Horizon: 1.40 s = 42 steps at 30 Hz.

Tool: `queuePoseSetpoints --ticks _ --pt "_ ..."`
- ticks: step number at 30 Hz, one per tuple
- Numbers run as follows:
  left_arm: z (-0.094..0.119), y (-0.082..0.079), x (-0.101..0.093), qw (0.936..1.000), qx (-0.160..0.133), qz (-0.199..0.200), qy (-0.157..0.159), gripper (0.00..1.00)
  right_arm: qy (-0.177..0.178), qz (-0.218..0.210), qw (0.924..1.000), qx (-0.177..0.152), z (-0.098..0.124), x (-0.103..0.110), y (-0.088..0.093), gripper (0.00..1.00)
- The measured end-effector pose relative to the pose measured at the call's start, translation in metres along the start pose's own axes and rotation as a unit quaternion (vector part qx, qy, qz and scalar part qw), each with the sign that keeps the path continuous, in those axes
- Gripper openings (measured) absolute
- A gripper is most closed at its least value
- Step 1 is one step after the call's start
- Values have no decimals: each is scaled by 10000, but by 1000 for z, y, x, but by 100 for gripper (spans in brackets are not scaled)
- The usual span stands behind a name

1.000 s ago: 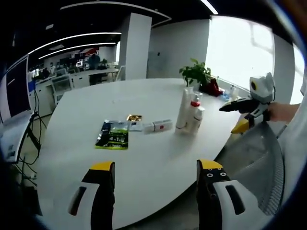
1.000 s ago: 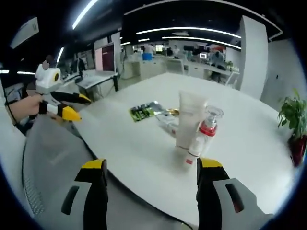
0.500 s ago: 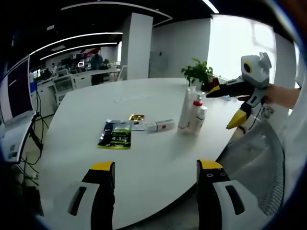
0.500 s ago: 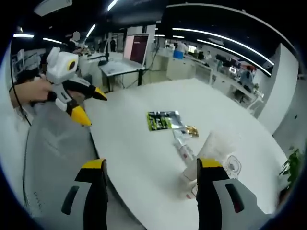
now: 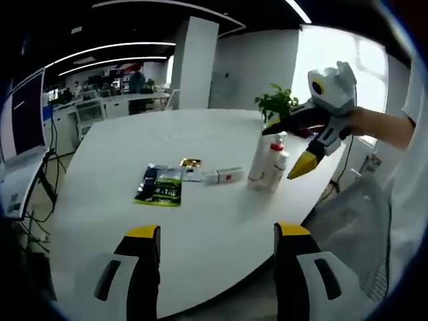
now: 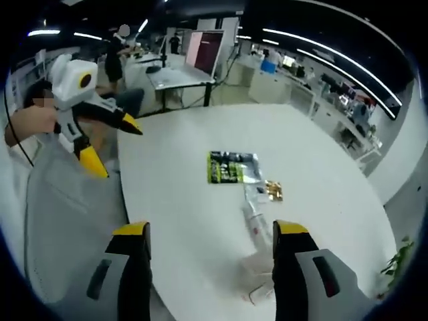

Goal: Arrange the skincare products in the storage area until every visible bottle or jar stands upright without overlapping.

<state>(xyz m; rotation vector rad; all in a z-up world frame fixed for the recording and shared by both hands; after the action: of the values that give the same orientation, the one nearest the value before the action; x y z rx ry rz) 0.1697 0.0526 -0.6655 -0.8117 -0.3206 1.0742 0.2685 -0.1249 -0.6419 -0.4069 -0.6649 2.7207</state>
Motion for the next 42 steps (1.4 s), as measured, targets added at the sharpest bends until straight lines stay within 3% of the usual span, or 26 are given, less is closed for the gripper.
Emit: queuePoseSetpoints --ticks 6,13,18,23,29,36,42 --pt "-2 1 0 10000 42 39 35 62 -112 110 9999 59 -6 -15 -18 72" --pt "-2 0 0 9999 26 124 85 62 -219 345 9984 379 -25 -33 -31 71" --pt "-3 2 -2 9999 106 -2 79 62 -373 427 9971 500 -36 -36 -41 70" --pt "-4 3 -3 9998 139 -124 81 62 -278 730 9923 964 -55 -43 -40 67" --pt "-3 1 -2 9999 65 -23 126 61 -312 715 9879 1341 -80 -51 -32 63" --pt "-4 2 -2 9999 90 -23 146 61 -337 874 9817 1656 -99 -55 -24 64" --pt "-4 3 0 9998 78 55 170 61 -402 876 9821 1617 -99 -56 -28 64"
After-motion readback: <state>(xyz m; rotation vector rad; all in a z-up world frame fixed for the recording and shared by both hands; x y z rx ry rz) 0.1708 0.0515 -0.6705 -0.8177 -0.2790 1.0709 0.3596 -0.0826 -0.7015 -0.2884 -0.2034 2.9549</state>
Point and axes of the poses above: the point that each gripper's makers call its tool centre point, and the gripper's own axes: z roughly backward along the fingers, x roughly to its left, y roughly out of its underside, the point moved 4 cm from there along z, roughly backward along the fingers, and after that the axes turned 13 degrees about x, right-handed, at the moved point
